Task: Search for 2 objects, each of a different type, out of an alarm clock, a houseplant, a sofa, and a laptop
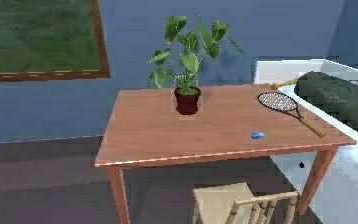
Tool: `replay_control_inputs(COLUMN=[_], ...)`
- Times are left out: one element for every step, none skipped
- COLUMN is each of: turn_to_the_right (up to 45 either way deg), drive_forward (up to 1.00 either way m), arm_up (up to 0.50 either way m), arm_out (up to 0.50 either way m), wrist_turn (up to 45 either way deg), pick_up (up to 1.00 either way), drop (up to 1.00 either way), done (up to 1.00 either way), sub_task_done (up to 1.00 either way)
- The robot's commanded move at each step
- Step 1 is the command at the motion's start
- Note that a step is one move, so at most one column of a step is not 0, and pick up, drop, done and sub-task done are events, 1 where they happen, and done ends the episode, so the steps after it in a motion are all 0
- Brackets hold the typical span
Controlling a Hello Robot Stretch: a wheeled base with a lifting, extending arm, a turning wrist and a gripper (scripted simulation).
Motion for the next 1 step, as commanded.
replay_control_inputs(turn_to_the_right=[0.0], drive_forward=[0.00], arm_up=[0.00], arm_out=[0.00], wrist_turn=[0.0], pick_up=[0.00], drop=[0.00], done=[0.00], sub_task_done=[1.00])
